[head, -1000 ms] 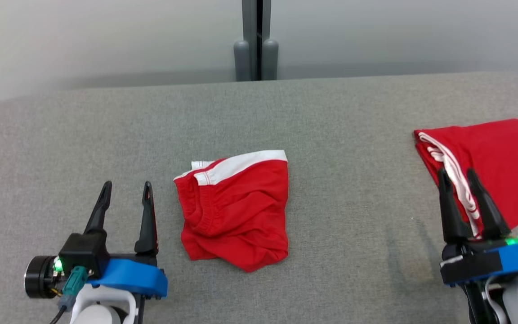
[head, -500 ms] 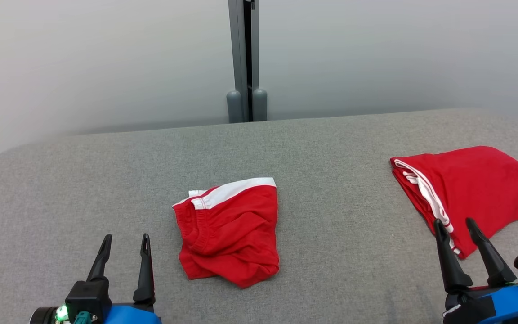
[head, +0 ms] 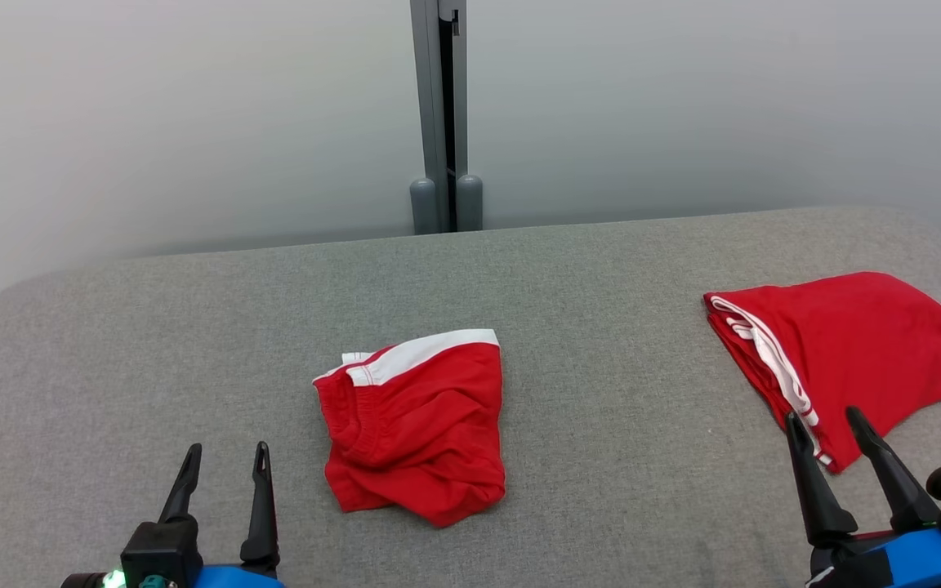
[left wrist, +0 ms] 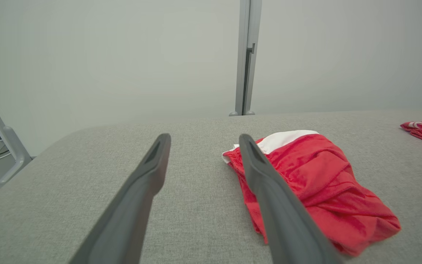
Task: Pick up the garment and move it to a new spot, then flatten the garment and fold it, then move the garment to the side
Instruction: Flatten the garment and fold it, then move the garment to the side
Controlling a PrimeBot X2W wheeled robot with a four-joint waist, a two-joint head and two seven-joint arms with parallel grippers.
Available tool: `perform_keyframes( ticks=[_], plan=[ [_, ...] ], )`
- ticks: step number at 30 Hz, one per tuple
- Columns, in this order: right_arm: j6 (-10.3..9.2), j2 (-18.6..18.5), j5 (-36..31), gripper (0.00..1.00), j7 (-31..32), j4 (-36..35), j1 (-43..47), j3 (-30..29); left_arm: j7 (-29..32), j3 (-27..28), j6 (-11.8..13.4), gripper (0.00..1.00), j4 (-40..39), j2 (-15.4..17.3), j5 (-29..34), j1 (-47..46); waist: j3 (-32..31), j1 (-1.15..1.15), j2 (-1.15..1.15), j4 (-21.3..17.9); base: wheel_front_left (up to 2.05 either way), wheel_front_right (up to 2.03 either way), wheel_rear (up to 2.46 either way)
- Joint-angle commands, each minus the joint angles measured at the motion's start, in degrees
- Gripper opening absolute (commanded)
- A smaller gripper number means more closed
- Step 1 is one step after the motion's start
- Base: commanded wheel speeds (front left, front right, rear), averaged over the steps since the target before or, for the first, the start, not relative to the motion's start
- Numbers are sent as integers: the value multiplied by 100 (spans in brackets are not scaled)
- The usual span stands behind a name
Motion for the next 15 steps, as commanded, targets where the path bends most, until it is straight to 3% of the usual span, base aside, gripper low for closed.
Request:
perform_keyframes(
  ticks=[1, 15],
  plan=[
    [3, 11, -33, 100, 33, -62, 90, -30, -53, -11, 34, 100, 37, -2, -21, 9, 12, 0, 1, 5, 0, 0, 0],
    [3, 74, -94, 100, 102, -122, 107, -68, -70, -31, 59, 100, 79, 74, -36, -127, 55, 0, 1, 21, 0, 0, 0]
  ],
)
